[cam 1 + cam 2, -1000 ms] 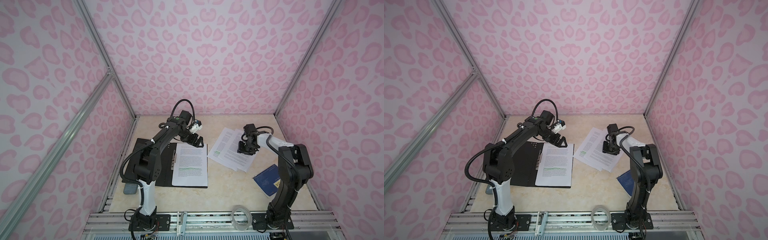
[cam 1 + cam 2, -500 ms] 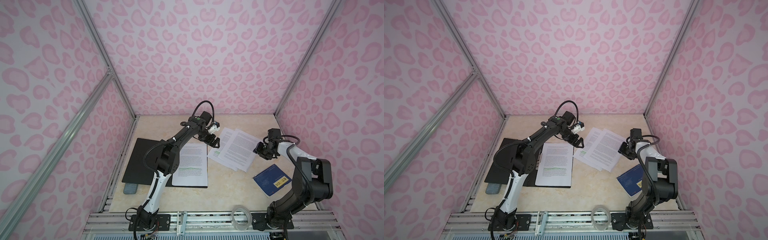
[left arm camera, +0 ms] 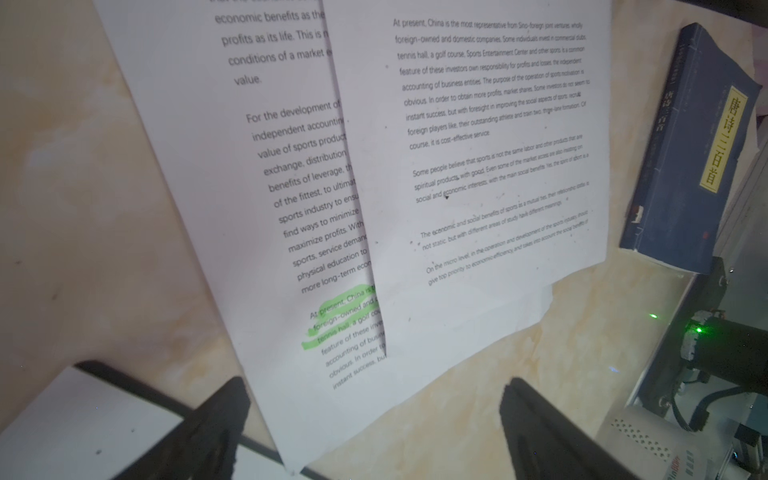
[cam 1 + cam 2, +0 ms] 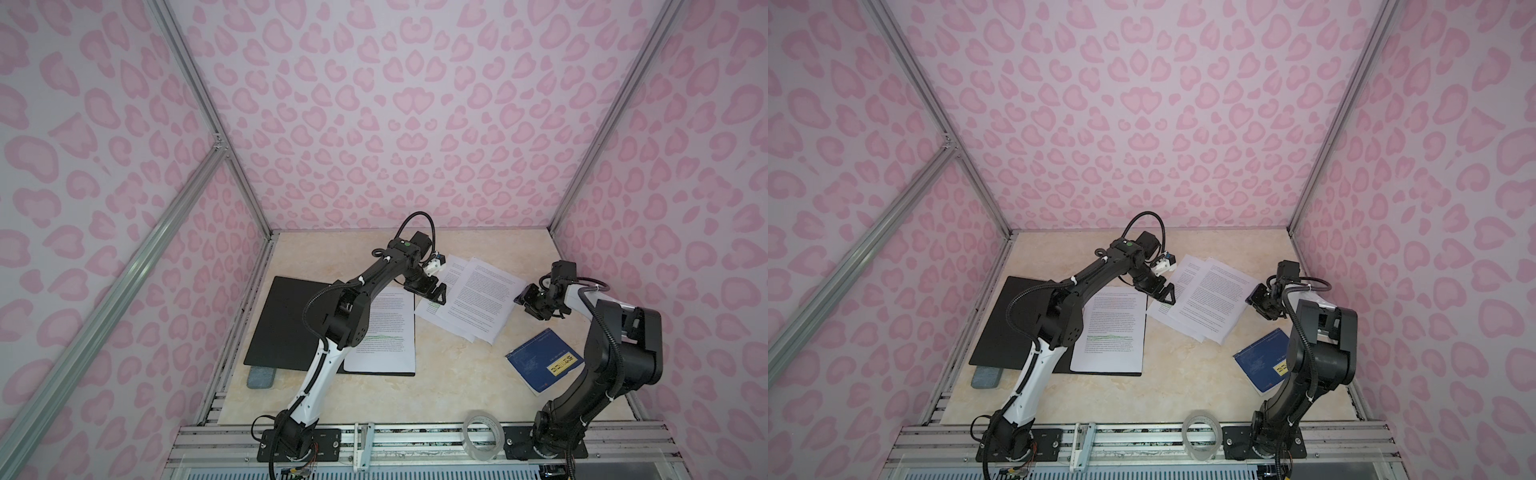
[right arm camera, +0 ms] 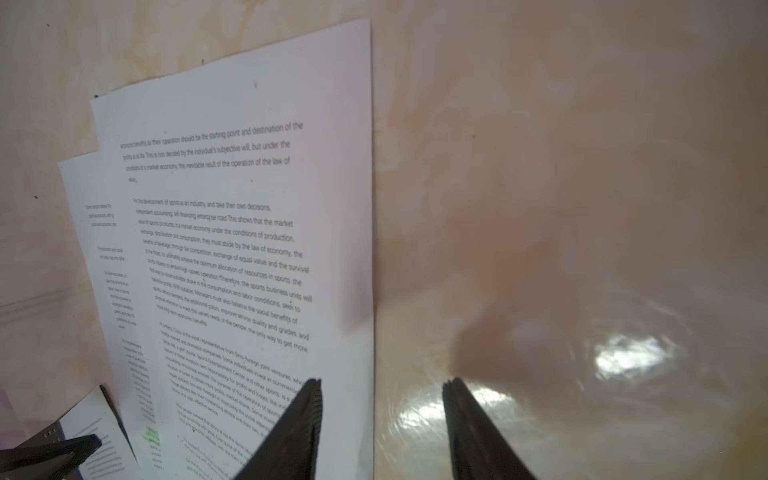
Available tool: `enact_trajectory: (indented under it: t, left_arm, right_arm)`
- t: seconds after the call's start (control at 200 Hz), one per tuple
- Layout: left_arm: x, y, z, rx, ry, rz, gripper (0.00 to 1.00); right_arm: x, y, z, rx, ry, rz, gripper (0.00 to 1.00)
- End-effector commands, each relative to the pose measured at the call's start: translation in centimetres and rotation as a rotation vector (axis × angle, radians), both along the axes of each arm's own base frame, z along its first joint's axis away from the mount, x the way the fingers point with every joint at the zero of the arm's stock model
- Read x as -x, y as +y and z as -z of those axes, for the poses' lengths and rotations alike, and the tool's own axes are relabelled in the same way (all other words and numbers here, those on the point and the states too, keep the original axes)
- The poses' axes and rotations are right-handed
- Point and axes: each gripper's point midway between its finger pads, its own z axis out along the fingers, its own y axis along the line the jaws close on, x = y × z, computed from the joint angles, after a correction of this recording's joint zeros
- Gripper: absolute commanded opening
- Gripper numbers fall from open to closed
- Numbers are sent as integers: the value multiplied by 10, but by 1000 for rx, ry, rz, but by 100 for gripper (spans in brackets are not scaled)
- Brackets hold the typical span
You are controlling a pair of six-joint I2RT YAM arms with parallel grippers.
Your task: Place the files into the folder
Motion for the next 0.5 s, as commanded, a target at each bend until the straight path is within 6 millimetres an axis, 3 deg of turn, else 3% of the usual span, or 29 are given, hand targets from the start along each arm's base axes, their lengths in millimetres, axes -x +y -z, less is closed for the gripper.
enact_trajectory:
  t: [0.0, 0.495]
  left_arm:
    - [5, -5, 0, 18, 28, 4, 98]
    - [15, -20, 17, 29, 91, 2, 98]
  right_arm:
    - [-6, 0, 6, -30, -16, -19, 51]
    - [-22, 2, 31, -94, 5, -22, 50]
